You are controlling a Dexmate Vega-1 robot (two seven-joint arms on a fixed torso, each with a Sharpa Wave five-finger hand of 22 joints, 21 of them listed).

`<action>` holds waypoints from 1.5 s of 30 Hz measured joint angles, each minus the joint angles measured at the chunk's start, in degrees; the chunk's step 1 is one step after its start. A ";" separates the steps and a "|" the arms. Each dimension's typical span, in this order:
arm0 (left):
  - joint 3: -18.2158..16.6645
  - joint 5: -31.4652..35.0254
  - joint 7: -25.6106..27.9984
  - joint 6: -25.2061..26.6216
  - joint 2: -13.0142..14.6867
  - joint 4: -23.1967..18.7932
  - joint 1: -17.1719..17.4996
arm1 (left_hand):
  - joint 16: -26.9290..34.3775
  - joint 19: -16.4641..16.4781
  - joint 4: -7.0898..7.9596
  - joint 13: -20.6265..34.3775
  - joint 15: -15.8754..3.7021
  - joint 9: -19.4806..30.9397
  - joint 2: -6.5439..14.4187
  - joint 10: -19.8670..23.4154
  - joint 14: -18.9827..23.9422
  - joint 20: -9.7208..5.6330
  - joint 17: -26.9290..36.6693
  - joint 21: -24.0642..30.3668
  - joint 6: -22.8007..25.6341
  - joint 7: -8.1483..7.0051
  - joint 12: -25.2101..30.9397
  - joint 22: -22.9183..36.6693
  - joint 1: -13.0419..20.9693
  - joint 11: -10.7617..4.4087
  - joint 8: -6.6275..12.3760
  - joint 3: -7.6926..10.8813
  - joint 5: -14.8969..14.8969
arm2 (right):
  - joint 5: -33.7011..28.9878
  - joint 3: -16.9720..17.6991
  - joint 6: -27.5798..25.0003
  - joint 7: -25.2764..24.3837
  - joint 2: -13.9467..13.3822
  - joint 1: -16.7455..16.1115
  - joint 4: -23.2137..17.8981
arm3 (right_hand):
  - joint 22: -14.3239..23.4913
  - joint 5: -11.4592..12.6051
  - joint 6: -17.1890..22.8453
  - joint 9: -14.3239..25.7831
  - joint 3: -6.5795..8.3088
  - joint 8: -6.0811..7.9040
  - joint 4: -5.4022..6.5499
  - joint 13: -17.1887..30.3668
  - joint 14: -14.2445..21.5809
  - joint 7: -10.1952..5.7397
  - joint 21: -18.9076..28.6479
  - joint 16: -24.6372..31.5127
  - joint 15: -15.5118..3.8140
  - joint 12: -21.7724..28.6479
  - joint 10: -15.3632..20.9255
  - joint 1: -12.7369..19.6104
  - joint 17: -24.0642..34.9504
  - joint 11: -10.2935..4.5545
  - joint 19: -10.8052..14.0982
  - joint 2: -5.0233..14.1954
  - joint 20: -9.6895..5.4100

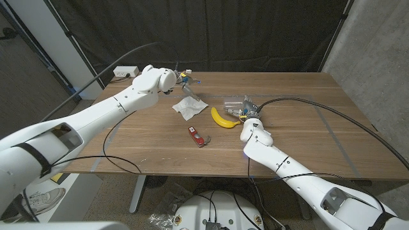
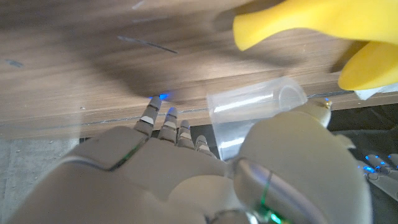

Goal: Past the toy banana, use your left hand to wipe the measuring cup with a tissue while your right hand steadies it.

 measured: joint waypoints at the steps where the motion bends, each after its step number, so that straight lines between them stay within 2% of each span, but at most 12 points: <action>1: -0.33 -0.02 0.50 -0.04 0.22 -0.32 0.40 | 0.00 0.00 0.00 0.00 0.00 0.00 0.00 0.00 0.00 0.00 0.00 0.00 0.00 0.00 0.12 0.00 0.00 0.00 0.15 0.00 0.17 | 0.05 0.05 0.06 0.05 -0.03 -0.05 -0.10 | 0.00 0.06 0.00 0.00 -0.15 0.00 0.17 0.00 -0.70 0.00 -0.48 0.00 0.32 0.00 -0.41 -0.64 0.00 0.41 -0.43 -0.07 0.02; 3: -1.15 -0.21 2.55 -0.34 0.89 -1.25 1.59 | 0.00 0.00 0.00 0.00 0.00 0.00 0.01 0.08 0.00 0.00 0.00 0.00 0.00 0.00 0.40 0.00 0.00 -0.02 0.16 0.00 0.22 | 0.45 0.59 0.75 0.18 -0.22 -0.52 -0.76 | 0.00 0.44 0.00 0.00 -0.16 0.17 0.71 0.00 -1.31 0.00 -1.15 0.00 0.94 0.00 -0.91 -1.71 0.00 0.91 -1.11 -0.11 -0.08; 5: -1.76 -0.28 3.34 -0.47 1.29 -1.86 2.26 | 0.00 0.00 0.18 0.00 -0.32 0.00 0.63 0.53 0.32 0.00 0.00 0.00 0.00 0.00 0.52 0.00 -0.63 -0.10 0.15 -0.18 0.22 | 0.77 1.16 1.37 0.12 -0.26 -1.03 -1.21 | 0.00 0.44 0.00 0.11 -0.08 0.86 2.30 0.00 -1.70 0.00 -2.20 0.33 1.33 0.52 -0.76 -4.82 0.00 1.00 -1.82 0.30 0.05; 10: -3.73 -1.05 8.19 -1.49 2.65 -3.50 4.71 | 0.00 -0.04 0.25 0.00 -0.32 -0.27 0.67 0.84 0.32 0.05 0.00 -0.29 0.12 -0.11 0.63 0.00 -0.66 -0.40 0.39 -0.24 0.22 | 1.84 2.93 4.62 -1.82 -0.29 -2.85 -2.03 | 0.00 0.44 0.50 0.01 0.18 2.06 4.12 -0.31 -1.02 -1.31 -3.75 1.18 0.04 1.78 2.46 -11.42 0.00 -0.76 -2.34 1.45 -0.09; 14: -6.05 -2.36 12.45 -2.84 3.85 -4.61 7.29 | 0.00 -0.41 0.00 0.01 -0.31 -0.26 0.66 0.84 0.32 0.41 -0.27 -0.43 0.31 -0.30 0.63 -0.01 -0.65 -0.40 0.40 -0.49 0.22 | 2.20 3.98 5.90 -2.66 -0.31 -3.96 -2.27 | 0.00 0.44 3.00 0.01 0.18 2.48 4.11 -0.31 0.00 -1.85 -4.20 1.33 -0.98 2.44 4.74 -13.75 0.01 -1.74 -1.24 1.82 -0.30; 15: -6.67 -2.90 13.78 -3.43 4.13 -4.76 7.92 | 0.00 -0.41 0.00 0.01 -0.32 -0.26 0.66 0.84 0.32 0.41 -0.27 -0.43 0.31 -0.30 0.63 -0.01 -0.65 -0.40 0.40 -0.49 0.22 | 3.44 4.60 10.13 -5.28 -0.36 -4.53 -2.31 | 0.00 0.44 3.81 0.01 0.18 2.76 4.11 -0.31 0.22 -1.96 -4.20 1.33 -1.20 2.69 5.09 -14.05 0.01 -2.01 -1.03 1.97 -0.52; 19: -9.40 -5.52 19.29 -6.15 5.06 -5.04 10.59 | 0.43 -0.57 0.00 0.01 -0.31 -0.26 0.66 1.14 0.32 0.87 -0.27 -0.66 0.90 -0.90 0.63 -0.01 -0.65 -0.70 0.40 -0.48 0.22 | 5.22 5.96 15.55 -7.76 -0.68 -5.63 -2.30 | 0.23 0.44 6.87 -0.26 0.70 3.34 3.60 -0.30 1.29 -2.48 -4.59 1.33 -2.26 3.11 6.99 -14.77 -0.27 -2.77 0.48 2.69 -2.36; 23: -9.40 -9.13 25.17 -9.89 5.06 -5.04 10.59 | 0.44 -0.29 0.01 0.01 -0.61 -0.26 0.50 1.86 0.66 1.15 -0.27 -0.65 1.64 -1.01 1.06 -0.01 -0.80 -0.81 0.82 -0.96 0.63 | 5.22 7.28 15.55 -7.76 -1.03 -6.32 -1.61 | 0.23 0.44 8.12 -0.26 0.92 3.34 3.37 -0.30 1.73 -2.40 -4.59 1.55 -2.70 3.45 8.02 -14.95 -0.27 -2.93 0.98 2.87 -4.02; 24: -13.21 -10.31 27.07 -11.23 5.86 -4.34 14.00 | 0.44 -0.06 0.01 0.01 -0.60 -0.26 0.49 1.87 1.05 1.38 -0.27 -0.65 1.64 -1.01 1.06 -0.01 -0.80 -0.82 0.82 -0.96 0.63 | 8.38 7.70 24.51 -10.43 -1.14 -6.47 -1.20 | 0.23 0.44 8.24 -0.26 1.00 3.34 3.29 -0.31 1.83 -2.44 -4.59 1.55 -2.80 3.55 8.13 -14.98 -0.27 -3.00 1.06 2.91 -4.10; 29: -16.18 -14.70 33.13 -16.24 6.15 -2.67 16.52 | 0.44 -0.21 -0.16 0.01 -0.60 -0.26 -0.47 2.48 1.04 1.69 -0.27 -0.99 2.26 -1.01 1.51 -0.01 -0.89 -0.80 0.81 -1.13 0.63 | 11.57 9.18 33.55 -11.96 -1.47 -6.72 0.24 | 0.23 0.44 8.55 -0.26 1.06 3.34 3.23 -0.30 2.09 -2.13 -4.59 1.55 -3.05 3.55 8.66 -14.60 -0.53 -2.93 1.90 3.29 -4.93; 38: -19.61 -22.51 38.88 -26.04 5.66 1.68 18.81 | 0.89 -0.51 0.00 -0.19 -0.49 -0.25 -0.45 3.19 1.56 1.97 -0.27 -1.45 2.98 -1.11 1.51 -0.01 -0.91 -0.71 1.25 -1.43 0.84 | 16.17 11.46 45.78 -13.15 -1.85 -6.84 2.10 | 0.23 0.44 10.08 -0.25 1.54 3.34 2.74 -0.30 3.29 -2.04 -4.59 1.55 -4.26 3.55 9.81 -14.07 -0.53 -3.24 3.95 3.82 -6.97; 45: -21.61 -28.34 40.35 -33.04 5.06 4.74 19.89 | 0.89 -1.30 0.08 -0.26 -0.32 -0.25 0.07 2.97 1.38 2.21 -0.53 -1.98 2.98 -1.11 1.51 -0.02 -1.43 -0.48 1.25 -1.84 0.84 | 18.21 13.44 50.14 -13.64 -1.75 -7.29 3.11 | 0.22 0.44 11.66 -0.25 1.79 3.34 2.50 -0.30 3.88 -2.12 -4.59 1.55 -4.84 3.88 10.89 -14.07 -0.52 -3.13 3.57 4.27 -8.14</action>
